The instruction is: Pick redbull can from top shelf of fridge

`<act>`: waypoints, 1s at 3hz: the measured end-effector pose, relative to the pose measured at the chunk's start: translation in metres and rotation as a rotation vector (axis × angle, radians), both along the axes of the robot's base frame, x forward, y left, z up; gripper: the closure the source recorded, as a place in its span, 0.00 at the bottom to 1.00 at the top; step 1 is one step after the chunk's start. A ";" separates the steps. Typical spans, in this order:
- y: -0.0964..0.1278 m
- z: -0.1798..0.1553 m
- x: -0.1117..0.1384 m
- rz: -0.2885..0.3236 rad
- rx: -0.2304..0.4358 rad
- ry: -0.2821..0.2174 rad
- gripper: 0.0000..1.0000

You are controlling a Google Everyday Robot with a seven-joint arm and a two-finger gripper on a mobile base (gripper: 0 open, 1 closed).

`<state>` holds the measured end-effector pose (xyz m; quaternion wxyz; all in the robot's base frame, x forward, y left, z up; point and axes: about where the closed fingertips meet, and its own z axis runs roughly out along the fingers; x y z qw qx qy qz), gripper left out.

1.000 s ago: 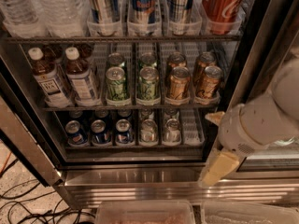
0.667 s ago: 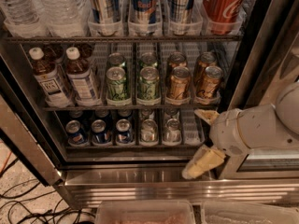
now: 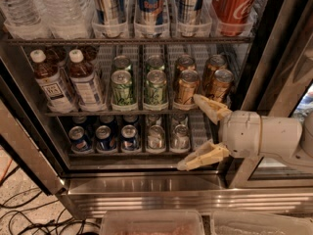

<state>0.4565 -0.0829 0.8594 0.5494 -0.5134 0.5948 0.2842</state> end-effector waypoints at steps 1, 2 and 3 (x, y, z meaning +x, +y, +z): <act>0.037 0.032 -0.041 0.024 0.110 -0.031 0.00; 0.037 0.032 -0.041 0.024 0.110 -0.031 0.00; 0.049 0.039 -0.037 -0.012 0.169 -0.055 0.00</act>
Offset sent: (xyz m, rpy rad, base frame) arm -0.0631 0.0469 0.0465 0.1259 -0.0066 -0.0504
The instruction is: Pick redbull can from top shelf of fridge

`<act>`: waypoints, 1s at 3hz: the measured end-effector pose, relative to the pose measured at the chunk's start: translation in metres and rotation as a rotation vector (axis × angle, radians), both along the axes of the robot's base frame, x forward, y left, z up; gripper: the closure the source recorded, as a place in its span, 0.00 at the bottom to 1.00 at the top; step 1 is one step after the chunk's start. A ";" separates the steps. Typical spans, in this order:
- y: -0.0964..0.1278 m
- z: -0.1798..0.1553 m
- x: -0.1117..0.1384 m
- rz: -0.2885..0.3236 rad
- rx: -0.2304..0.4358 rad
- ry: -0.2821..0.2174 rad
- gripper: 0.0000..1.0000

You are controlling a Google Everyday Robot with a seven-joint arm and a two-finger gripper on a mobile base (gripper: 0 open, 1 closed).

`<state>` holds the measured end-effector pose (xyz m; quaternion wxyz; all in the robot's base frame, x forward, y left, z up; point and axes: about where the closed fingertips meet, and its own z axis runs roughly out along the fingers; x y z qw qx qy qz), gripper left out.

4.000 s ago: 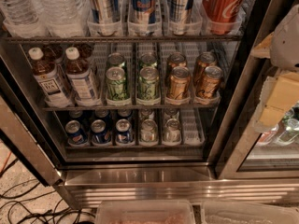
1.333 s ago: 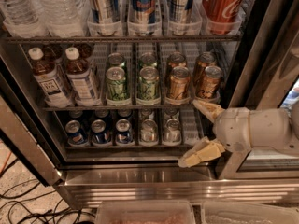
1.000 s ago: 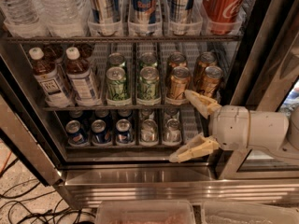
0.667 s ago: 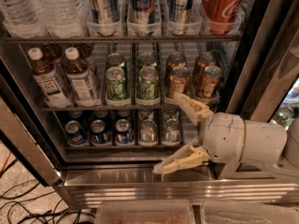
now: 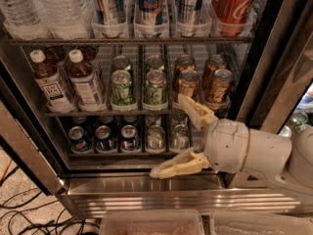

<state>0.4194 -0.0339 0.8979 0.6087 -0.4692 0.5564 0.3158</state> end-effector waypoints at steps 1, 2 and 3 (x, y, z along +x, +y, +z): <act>0.016 0.010 0.000 -0.087 0.092 -0.025 0.00; 0.022 0.018 0.003 -0.175 0.160 -0.009 0.00; 0.015 0.019 0.006 -0.252 0.174 0.027 0.00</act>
Offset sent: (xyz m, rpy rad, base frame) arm 0.0072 0.0222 0.0244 0.2462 0.0169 -0.2908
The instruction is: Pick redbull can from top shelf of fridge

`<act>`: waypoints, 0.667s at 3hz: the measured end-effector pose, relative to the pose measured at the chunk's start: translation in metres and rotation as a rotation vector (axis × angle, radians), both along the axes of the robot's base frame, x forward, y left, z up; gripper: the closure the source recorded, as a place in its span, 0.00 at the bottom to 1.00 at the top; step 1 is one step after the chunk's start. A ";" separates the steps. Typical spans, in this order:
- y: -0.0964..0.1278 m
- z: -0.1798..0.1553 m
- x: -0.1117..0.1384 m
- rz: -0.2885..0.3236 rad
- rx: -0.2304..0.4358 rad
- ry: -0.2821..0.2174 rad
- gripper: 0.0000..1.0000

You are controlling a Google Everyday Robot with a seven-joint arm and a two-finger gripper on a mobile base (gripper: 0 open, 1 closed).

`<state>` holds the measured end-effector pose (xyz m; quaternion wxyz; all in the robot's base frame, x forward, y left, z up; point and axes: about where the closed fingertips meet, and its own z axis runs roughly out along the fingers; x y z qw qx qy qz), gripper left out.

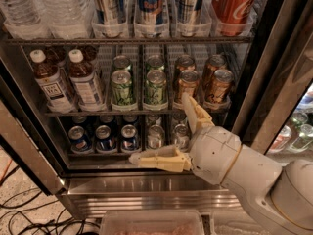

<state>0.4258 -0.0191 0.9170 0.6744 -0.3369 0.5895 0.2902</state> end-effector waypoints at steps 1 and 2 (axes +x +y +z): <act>-0.022 0.001 -0.001 -0.075 -0.017 0.057 0.00; -0.040 0.001 -0.006 -0.136 -0.046 0.110 0.00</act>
Offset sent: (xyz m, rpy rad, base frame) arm -0.0145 -0.0675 0.0002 -0.0798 0.1773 -0.2220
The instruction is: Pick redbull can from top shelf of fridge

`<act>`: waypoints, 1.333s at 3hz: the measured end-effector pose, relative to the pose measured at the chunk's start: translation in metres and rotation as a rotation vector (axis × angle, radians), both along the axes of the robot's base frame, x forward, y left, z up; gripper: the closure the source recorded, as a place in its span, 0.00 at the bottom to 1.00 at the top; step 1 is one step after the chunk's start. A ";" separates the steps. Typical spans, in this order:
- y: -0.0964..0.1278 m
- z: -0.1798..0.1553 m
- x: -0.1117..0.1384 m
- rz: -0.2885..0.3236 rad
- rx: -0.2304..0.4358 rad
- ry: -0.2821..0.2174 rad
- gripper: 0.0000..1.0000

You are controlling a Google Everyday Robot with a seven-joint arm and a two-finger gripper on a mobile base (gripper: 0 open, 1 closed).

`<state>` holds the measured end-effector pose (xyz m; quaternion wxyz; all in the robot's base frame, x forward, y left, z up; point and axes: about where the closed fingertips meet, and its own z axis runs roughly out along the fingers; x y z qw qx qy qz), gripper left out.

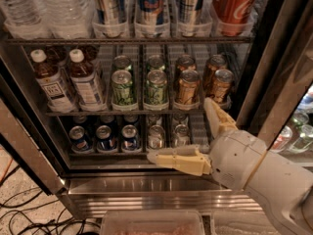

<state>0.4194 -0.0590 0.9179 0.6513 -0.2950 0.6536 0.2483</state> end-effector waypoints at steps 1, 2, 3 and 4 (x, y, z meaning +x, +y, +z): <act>-0.018 0.005 0.002 -0.052 -0.022 0.001 0.00; -0.038 0.017 0.006 -0.092 -0.048 -0.044 0.00; -0.054 0.032 0.008 -0.107 -0.084 -0.098 0.00; -0.067 0.048 0.007 -0.081 -0.115 -0.137 0.00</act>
Offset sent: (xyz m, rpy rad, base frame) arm 0.0095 -0.0682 0.0312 -0.0773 -0.1026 -0.1494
